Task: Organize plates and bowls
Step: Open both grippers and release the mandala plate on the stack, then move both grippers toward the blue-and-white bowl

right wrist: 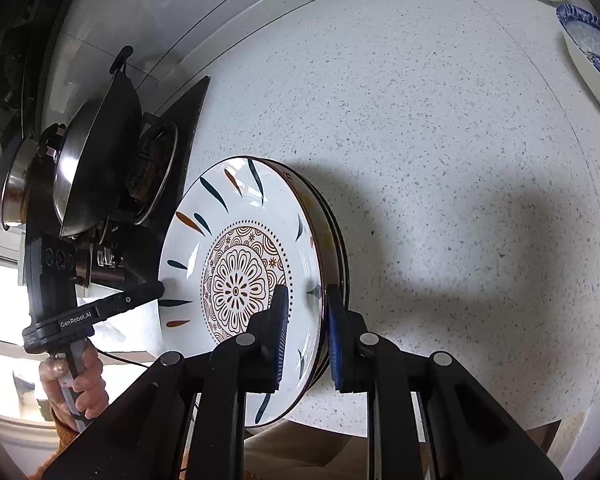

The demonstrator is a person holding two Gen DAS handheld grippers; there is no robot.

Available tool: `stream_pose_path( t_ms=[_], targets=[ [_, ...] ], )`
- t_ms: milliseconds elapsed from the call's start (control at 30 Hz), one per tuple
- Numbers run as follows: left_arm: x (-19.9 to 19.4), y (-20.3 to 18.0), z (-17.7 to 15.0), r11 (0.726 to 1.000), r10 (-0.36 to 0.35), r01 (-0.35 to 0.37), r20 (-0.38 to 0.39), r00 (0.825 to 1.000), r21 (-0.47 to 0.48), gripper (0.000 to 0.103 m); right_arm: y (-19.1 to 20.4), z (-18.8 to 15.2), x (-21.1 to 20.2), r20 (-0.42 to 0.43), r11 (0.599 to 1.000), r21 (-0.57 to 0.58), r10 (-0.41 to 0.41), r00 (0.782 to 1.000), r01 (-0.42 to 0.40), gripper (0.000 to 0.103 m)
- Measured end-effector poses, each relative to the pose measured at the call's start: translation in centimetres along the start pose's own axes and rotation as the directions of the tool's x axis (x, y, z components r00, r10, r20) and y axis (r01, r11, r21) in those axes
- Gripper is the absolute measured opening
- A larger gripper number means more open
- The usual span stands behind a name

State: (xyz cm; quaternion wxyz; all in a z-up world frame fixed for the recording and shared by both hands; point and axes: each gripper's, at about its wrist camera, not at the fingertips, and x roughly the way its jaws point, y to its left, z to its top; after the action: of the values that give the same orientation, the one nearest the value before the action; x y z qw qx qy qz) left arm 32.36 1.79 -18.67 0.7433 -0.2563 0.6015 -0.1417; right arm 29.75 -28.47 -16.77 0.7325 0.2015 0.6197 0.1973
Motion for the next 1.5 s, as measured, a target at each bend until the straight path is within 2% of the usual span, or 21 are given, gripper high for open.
stream_pose_path(
  t_ms=[133,200,400,567,633,700,767,867,1067,1133,1233,1400,1500],
  targets=[
    [-0.3,-0.1,-0.1,1.000,-0.008,0.008,0.008,1.000,-0.007,0.006,-0.1,0.0,-0.3,0.009,1.000,0.001,-0.005,1.000,0.005,0.019],
    [-0.5,-0.1,-0.1,1.000,-0.006,0.006,0.015,1.000,-0.008,0.007,-0.1,0.1,-0.8,0.026,1.000,-0.009,-0.023,0.999,0.023,0.026],
    [-1.4,0.0,-0.3,0.999,-0.024,0.025,0.032,0.999,-0.024,0.010,0.2,0.0,-2.0,0.060,0.999,-0.035,-0.029,0.998,0.031,0.027],
    [-2.7,0.0,-0.7,0.997,-0.066,0.067,0.050,0.997,-0.032,0.011,0.9,-1.0,-2.9,0.096,0.993,-0.075,-0.081,0.992,0.088,0.030],
    [-3.1,0.0,-0.7,0.996,-0.077,0.079,0.055,0.995,-0.032,0.025,0.9,-1.5,-3.4,0.111,0.992,-0.083,-0.088,0.990,0.098,0.033],
    [-3.5,-0.2,-0.8,0.994,-0.098,0.100,0.058,0.994,-0.041,0.050,0.7,-1.9,-4.2,0.130,0.990,-0.089,-0.101,0.986,0.113,0.037],
    [-3.7,-0.7,-1.0,0.992,-0.117,0.119,0.050,0.992,-0.039,0.060,0.3,-2.3,-5.1,0.146,0.990,-0.083,-0.105,0.984,0.118,0.041],
    [-3.9,-1.9,-1.3,0.989,-0.142,0.144,0.042,0.989,-0.034,0.064,-1.0,-2.8,-6.9,0.178,0.990,-0.065,-0.109,0.978,0.122,0.047],
    [-4.1,-6.5,-1.0,0.975,-0.221,0.222,0.087,0.971,-0.012,0.070,-5.1,-2.8,-10.9,0.241,0.992,-0.010,-0.118,0.963,0.124,0.060],
    [-3.4,-8.5,-0.5,0.966,-0.253,0.257,0.092,0.963,-0.033,0.070,-6.9,-2.6,-12.1,0.256,0.992,0.017,-0.125,0.959,0.124,0.071],
    [-1.4,-11.9,0.5,0.946,-0.316,0.319,0.046,0.948,-0.061,0.071,-9.9,-2.4,-14.0,0.275,0.992,0.053,-0.128,0.953,0.118,0.084],
    [3.4,-18.7,1.9,0.944,-0.325,0.325,-0.003,0.946,-0.059,0.071,-15.4,-1.4,-16.9,0.298,0.987,0.111,-0.145,0.944,0.116,0.095],
    [6.9,-22.8,3.2,0.960,-0.277,0.277,-0.010,0.961,-0.036,0.071,-18.7,-0.1,-18.4,0.297,0.980,0.139,-0.181,0.938,0.145,0.102]
  ],
)
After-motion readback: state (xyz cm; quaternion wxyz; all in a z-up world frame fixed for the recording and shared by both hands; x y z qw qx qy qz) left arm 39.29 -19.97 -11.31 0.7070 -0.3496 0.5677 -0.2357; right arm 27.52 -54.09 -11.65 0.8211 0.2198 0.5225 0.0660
